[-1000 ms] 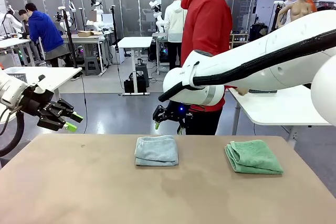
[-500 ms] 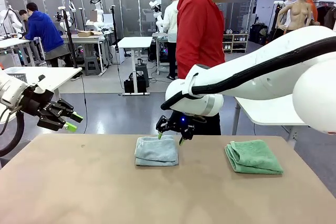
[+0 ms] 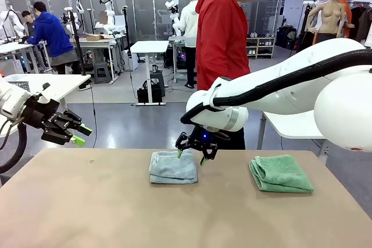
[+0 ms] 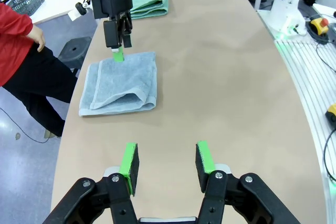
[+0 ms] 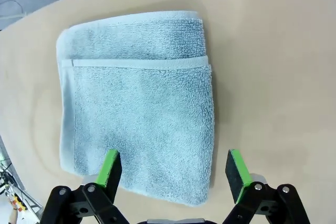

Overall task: Fold the towels and place them in the basket.
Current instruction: Stack the folded Towel with hook on the right side of the table.

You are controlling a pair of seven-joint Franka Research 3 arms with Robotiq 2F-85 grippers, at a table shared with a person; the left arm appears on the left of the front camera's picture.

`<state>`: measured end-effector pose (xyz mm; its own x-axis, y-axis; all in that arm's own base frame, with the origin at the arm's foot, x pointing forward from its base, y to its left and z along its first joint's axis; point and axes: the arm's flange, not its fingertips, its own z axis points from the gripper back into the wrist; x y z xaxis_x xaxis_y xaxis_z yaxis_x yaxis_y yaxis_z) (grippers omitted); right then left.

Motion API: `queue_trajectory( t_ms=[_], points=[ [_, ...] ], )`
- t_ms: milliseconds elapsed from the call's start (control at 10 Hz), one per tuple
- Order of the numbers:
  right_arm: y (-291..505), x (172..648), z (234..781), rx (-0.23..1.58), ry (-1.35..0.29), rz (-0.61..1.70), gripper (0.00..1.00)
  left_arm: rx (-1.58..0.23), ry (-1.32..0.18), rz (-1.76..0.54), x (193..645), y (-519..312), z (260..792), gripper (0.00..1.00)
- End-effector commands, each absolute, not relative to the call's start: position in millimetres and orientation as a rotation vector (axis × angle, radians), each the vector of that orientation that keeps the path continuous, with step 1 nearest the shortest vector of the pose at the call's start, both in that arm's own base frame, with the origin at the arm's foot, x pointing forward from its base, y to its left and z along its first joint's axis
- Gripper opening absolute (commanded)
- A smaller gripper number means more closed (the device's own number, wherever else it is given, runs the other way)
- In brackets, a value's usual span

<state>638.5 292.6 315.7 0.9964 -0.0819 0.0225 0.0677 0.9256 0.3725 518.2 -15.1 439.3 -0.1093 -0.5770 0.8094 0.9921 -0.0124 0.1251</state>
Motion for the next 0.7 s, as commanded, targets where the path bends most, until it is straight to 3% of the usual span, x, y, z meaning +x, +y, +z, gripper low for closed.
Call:
queue_trajectory(
  t_ms=[0, 600],
  points=[
    [292, 647, 310, 0.415, -0.009, -0.082, 1.0, -0.658, -0.846, -1.525, 518, -15, 439, 0.57],
    [290, 654, 298, 0.416, 0.011, -0.079, 1.0, -0.658, -0.846, -1.525, 518, -15, 439, 0.57]
  ],
)
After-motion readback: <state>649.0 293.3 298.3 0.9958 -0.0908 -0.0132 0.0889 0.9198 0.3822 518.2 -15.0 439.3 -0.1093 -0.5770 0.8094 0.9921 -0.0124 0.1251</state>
